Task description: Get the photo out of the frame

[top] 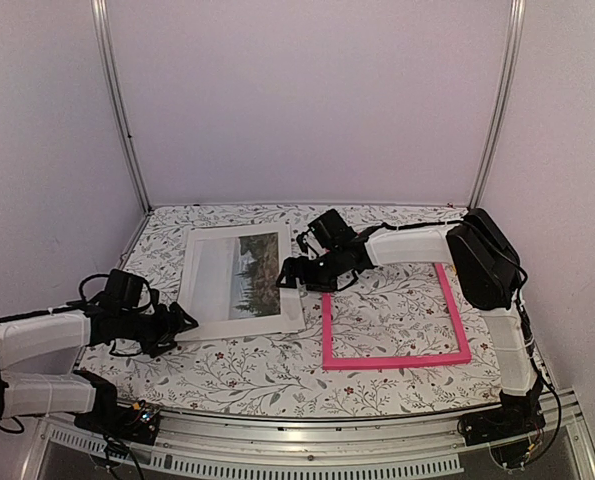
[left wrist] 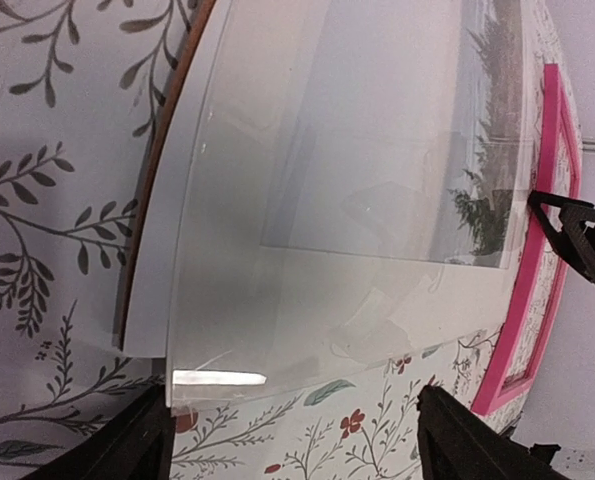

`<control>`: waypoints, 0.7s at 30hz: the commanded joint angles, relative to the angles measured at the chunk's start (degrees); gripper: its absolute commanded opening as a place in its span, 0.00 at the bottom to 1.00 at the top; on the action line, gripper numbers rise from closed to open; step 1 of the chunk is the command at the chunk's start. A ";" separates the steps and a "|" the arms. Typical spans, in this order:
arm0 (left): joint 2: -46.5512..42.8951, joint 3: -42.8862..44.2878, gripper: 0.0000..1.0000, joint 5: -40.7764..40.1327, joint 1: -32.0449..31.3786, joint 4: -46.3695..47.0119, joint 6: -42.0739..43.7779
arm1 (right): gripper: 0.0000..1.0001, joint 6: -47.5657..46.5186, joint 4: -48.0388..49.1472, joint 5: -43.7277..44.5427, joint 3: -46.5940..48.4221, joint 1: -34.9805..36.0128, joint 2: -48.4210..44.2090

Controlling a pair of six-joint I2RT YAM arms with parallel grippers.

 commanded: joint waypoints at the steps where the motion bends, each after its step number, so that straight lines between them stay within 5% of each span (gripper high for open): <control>1: 0.61 -1.50 0.84 0.14 -1.41 -1.87 -2.20 | 0.96 -0.58 -1.76 0.25 -1.54 0.13 -1.88; 21: -1.12 -0.51 0.42 0.87 -1.84 -1.89 -2.59 | 0.95 0.06 -1.08 -0.11 -5.34 0.15 -3.75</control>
